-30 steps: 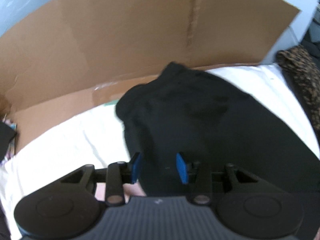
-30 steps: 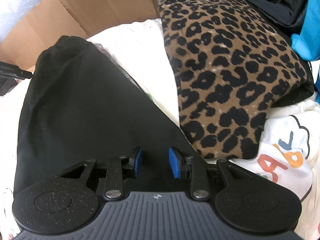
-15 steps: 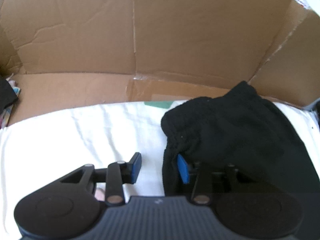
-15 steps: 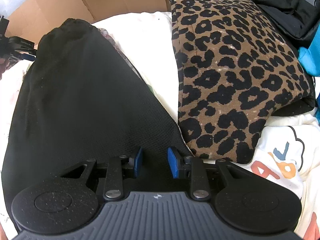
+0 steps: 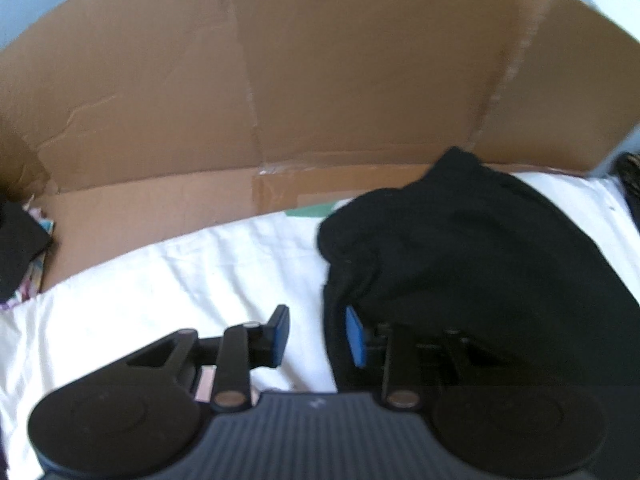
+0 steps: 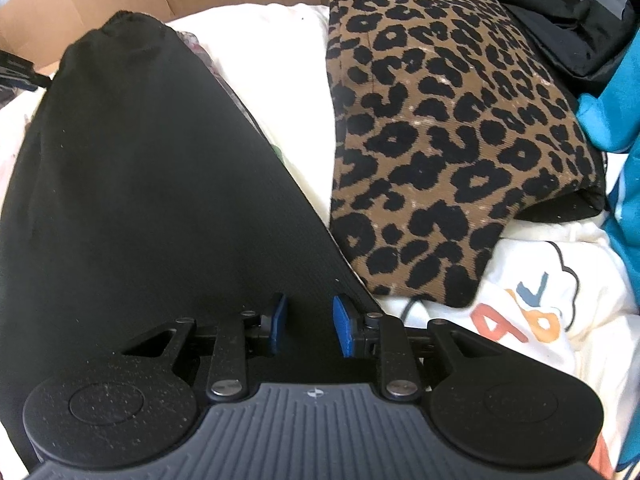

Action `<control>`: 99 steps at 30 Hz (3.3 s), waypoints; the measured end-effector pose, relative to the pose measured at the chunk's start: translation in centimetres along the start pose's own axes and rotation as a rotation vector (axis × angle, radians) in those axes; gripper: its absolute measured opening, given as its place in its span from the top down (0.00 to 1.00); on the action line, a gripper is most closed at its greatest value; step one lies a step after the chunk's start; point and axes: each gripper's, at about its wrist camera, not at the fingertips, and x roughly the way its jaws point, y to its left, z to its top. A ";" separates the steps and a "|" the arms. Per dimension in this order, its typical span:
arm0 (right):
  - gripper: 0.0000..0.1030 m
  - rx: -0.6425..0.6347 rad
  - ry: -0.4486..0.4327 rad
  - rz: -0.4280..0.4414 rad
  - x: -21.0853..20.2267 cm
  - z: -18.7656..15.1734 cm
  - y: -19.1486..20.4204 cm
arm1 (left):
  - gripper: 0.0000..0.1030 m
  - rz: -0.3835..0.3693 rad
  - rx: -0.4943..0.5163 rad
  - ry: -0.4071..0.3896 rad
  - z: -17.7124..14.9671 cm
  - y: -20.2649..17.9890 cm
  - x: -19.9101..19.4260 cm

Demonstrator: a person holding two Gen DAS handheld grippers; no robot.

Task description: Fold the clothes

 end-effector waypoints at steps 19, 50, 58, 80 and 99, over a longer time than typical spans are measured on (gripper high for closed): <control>0.68 -0.004 -0.071 0.067 -1.9 1.9 -1.4 | 0.74 -0.051 0.124 0.058 -1.6 -7.3 3.1; 0.67 -0.237 -0.086 0.106 3.7 12.2 11.2 | 0.68 -0.079 -0.058 0.126 -16.6 -3.5 -7.8; 0.69 -0.203 0.051 -0.019 5.3 12.8 9.5 | 0.68 -0.084 -0.129 0.125 -18.2 -1.3 -9.2; 0.69 -0.342 0.011 0.053 -5.6 8.1 11.7 | 0.70 -0.192 -0.296 0.135 -24.7 0.9 -11.7; 0.68 -0.230 0.063 0.107 -2.6 2.5 10.0 | 0.64 -0.326 -0.150 0.223 -27.8 -5.5 -9.5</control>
